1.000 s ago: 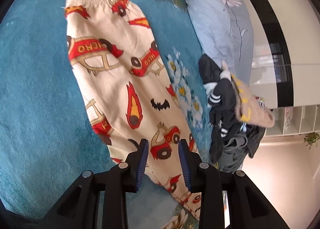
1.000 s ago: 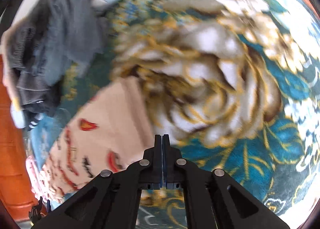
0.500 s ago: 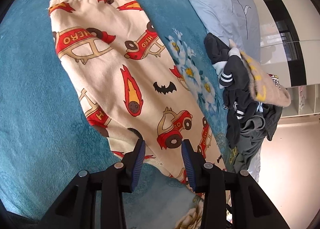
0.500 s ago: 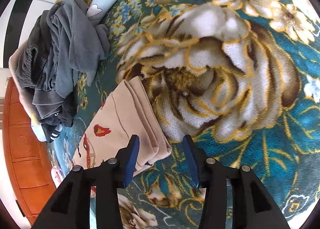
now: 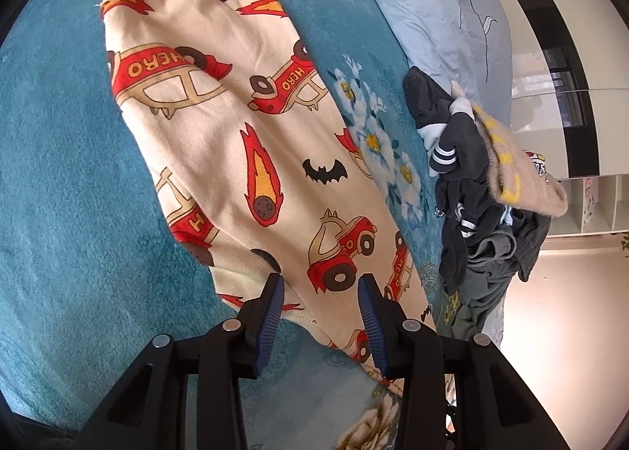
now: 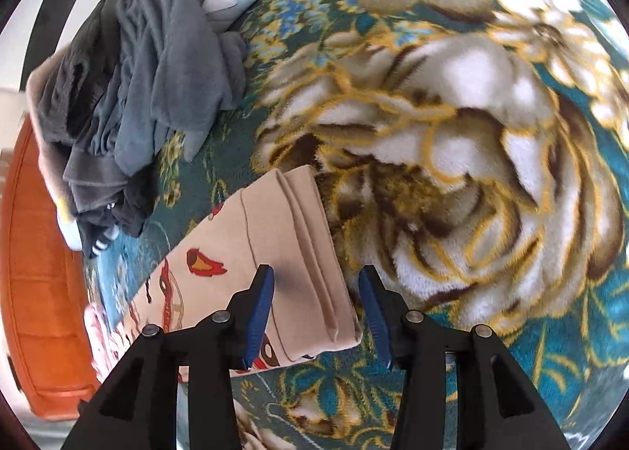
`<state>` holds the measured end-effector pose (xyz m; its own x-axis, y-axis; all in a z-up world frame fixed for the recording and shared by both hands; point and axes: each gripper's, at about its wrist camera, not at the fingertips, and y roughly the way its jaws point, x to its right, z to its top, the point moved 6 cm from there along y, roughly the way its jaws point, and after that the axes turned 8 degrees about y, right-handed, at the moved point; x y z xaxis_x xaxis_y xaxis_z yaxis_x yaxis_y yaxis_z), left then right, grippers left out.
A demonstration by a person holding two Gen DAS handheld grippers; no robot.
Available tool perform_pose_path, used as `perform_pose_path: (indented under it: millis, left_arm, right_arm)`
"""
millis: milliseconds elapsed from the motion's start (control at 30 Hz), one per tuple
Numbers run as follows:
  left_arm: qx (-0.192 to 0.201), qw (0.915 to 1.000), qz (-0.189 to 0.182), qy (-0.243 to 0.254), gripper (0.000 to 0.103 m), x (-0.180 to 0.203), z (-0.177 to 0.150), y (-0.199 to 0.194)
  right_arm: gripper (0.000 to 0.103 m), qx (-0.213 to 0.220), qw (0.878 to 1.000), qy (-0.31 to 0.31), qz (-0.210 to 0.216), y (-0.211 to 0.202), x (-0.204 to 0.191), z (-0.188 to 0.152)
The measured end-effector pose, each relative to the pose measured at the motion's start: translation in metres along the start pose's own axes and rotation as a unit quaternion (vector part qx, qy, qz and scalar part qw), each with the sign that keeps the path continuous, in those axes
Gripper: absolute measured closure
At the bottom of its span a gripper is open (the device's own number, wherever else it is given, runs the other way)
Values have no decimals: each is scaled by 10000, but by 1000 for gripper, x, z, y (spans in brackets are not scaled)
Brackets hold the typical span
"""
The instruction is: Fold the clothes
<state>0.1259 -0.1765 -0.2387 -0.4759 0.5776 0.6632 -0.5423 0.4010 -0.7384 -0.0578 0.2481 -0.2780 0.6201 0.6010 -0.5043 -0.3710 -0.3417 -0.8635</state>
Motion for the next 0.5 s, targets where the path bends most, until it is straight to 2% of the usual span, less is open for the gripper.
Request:
perform_pose_path:
  millis: [233, 333, 500]
  left_arm:
    - [-16, 10000, 19, -88, 60, -2, 0, 1]
    - [-13, 9999, 22, -126, 60, -3, 0, 2]
    - [-19, 9999, 45, -104, 60, -2, 0, 2]
  right_arm:
    - [64, -695, 9958, -319, 494, -2, -10, -15]
    - [64, -805, 9945, -465, 488, -14, -4, -28]
    - [63, -1004, 9926, -102, 676, -21, 15, -44]
